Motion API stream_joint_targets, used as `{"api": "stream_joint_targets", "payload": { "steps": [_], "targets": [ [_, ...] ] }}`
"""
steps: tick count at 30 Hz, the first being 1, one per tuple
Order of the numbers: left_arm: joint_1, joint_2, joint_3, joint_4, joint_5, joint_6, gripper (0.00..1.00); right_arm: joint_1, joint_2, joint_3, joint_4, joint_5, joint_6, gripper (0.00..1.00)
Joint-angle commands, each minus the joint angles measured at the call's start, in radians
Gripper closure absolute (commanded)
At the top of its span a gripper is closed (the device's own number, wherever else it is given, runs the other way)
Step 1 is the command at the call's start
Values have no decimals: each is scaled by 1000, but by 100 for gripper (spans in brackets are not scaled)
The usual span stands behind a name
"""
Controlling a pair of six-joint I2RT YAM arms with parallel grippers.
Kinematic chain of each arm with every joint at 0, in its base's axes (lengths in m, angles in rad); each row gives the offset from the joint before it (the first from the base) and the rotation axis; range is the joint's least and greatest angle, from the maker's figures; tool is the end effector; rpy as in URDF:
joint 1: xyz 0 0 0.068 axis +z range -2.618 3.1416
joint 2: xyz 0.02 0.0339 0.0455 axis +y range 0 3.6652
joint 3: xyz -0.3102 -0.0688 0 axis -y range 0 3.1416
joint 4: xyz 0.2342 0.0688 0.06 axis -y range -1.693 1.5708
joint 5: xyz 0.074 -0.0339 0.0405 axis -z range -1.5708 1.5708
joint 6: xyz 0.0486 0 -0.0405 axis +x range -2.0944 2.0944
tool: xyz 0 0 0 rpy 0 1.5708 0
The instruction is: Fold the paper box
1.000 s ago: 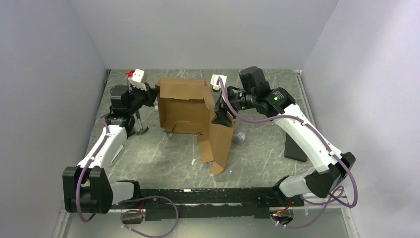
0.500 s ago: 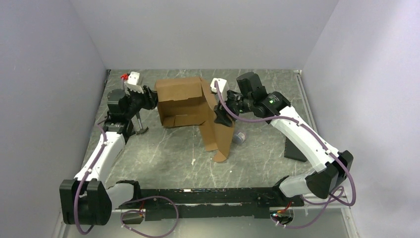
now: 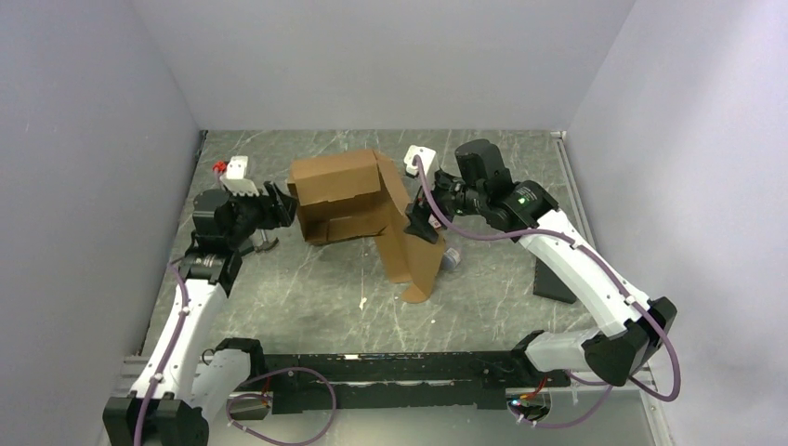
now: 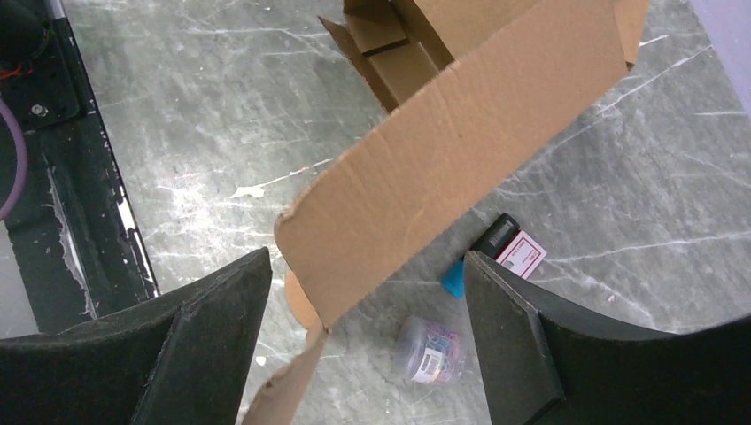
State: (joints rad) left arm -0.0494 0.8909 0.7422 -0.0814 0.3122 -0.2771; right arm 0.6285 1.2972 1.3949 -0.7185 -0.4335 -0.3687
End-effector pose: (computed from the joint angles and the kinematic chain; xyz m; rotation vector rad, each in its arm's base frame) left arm 0.1816 -0.0239 0.3519 0.0187 1.8190 -0.5129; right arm 0.1979 0.1691 0.4260 -1.2586 1.7955 0.6209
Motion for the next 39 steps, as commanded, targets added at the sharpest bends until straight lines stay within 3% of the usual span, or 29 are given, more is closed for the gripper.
{"api": "stream_joint_targets", "payload": {
  "steps": [1,6,11,18,25,32,39],
  "targets": [
    [-5,-99,-58,-62,-42,-72,24,-13,-46,-1,47,-20,7,16],
    [-4,-234,-121,30,-9,-119,8,-22,-62,6,60,-9,19,12],
    [-4,-301,-104,-28,3,-144,8,-1,-75,-23,96,12,27,9],
    [-4,-353,-113,-59,-23,-197,7,121,-72,-22,127,258,2,1],
    [-4,-358,-100,-94,-42,-224,7,230,-53,-81,214,551,-41,3],
    [-4,-359,-100,-93,-52,-244,8,255,-38,-141,266,626,-42,40],
    [-4,-353,-96,-86,-42,-244,8,255,-42,-160,288,627,-16,66]
  ]
}}
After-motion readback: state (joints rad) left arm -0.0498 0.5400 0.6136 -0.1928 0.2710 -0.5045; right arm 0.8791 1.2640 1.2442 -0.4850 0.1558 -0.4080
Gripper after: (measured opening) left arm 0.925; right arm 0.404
